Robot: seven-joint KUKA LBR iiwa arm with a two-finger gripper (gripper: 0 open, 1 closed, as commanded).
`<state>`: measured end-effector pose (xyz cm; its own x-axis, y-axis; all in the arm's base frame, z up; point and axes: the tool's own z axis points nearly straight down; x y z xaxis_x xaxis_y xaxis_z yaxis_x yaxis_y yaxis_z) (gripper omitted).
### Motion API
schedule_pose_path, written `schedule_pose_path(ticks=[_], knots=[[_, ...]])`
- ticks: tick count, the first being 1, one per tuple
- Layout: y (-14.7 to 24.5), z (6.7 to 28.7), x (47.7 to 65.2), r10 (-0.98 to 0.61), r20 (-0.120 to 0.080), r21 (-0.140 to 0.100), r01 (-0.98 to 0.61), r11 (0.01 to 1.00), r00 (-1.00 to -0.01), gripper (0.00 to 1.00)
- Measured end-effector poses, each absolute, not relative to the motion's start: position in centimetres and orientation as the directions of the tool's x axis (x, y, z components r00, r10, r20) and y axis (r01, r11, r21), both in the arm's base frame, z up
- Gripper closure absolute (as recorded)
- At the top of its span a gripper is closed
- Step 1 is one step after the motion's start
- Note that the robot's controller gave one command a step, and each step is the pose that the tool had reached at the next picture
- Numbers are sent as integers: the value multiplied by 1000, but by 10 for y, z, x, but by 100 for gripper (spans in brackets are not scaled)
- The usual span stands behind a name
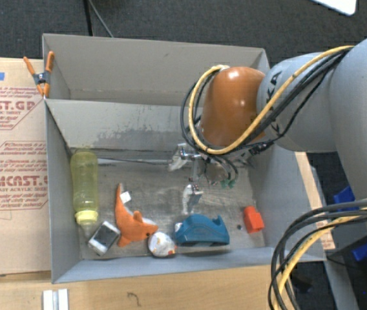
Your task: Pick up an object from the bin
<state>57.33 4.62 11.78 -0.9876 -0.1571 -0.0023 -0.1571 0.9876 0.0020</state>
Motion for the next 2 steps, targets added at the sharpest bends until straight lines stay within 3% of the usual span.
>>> schedule_pose_path(ticks=[1,2], knots=[[27,167,562,-199,6,1,-199,980,-980,0],[21,155,564,-363,-15,-5,-363,932,-932,0]])
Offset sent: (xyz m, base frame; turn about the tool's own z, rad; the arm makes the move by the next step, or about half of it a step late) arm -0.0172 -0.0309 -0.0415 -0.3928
